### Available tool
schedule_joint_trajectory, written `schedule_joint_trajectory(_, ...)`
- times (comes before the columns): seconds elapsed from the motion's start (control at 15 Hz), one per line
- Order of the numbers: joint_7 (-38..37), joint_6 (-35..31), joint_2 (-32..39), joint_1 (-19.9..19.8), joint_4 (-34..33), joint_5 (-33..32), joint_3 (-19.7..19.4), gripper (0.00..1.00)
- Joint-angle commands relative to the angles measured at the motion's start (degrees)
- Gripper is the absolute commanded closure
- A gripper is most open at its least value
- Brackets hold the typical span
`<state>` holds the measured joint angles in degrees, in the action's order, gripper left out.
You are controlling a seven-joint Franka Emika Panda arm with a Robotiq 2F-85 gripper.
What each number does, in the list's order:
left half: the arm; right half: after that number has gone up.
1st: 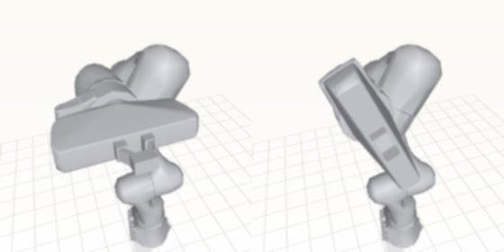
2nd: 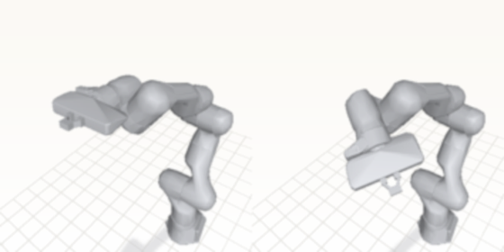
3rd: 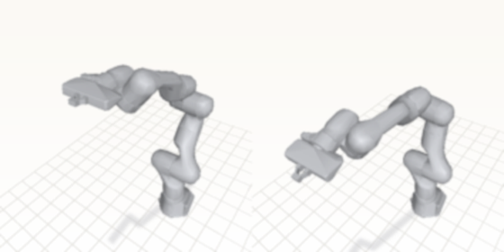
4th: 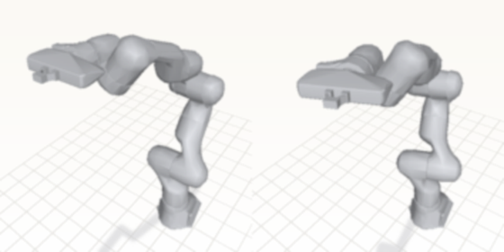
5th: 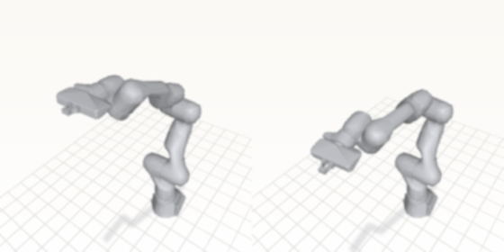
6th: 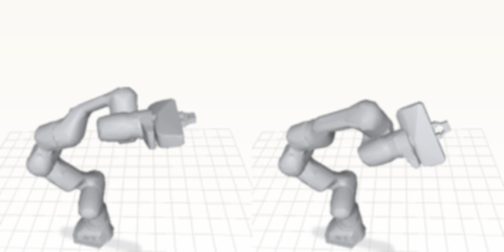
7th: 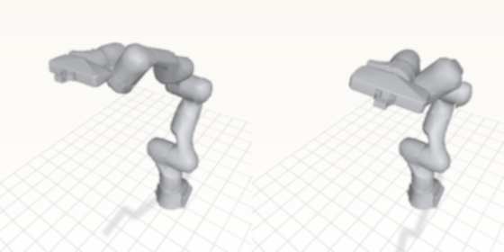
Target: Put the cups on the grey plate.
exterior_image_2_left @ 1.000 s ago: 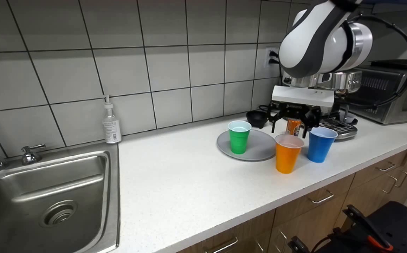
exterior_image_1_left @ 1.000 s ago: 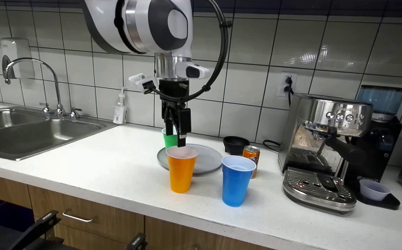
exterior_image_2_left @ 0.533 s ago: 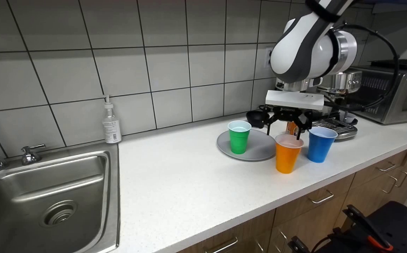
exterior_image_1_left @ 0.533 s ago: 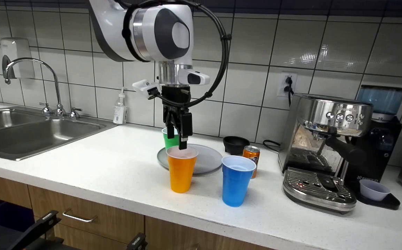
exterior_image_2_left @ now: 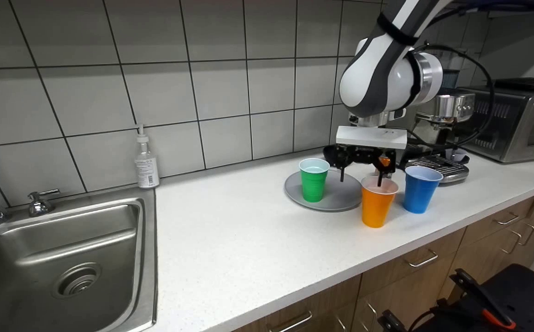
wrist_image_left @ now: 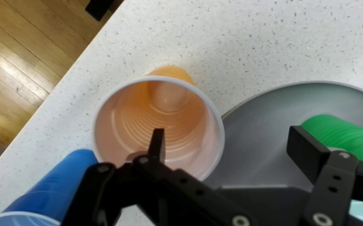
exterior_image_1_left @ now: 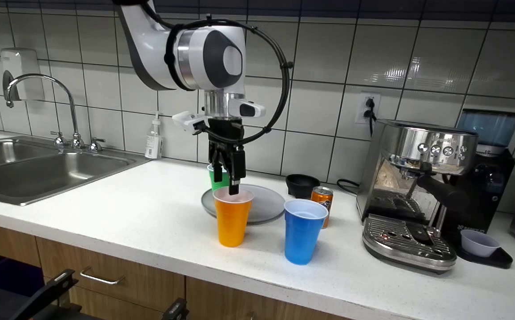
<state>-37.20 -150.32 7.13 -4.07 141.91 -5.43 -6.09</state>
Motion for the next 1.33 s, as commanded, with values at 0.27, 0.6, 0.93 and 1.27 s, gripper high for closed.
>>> schedule_joint_trajectory(0.27, -1.6, 1.0, 3.9, 2.3, -3.8, 0.0, -1.6, 0.25)
schedule_joint_trajectory(0.6, -2.1, 0.8, 4.1, 2.9, -4.1, -0.4, -2.4, 0.58)
schedule_joint_trajectory(0.93, -2.6, 0.5, 3.3, 3.2, -3.3, -0.7, -3.0, 0.97)
schedule_joint_trajectory(1.27, -3.2, 0.2, 1.4, 3.2, -2.1, -1.1, -3.7, 0.99)
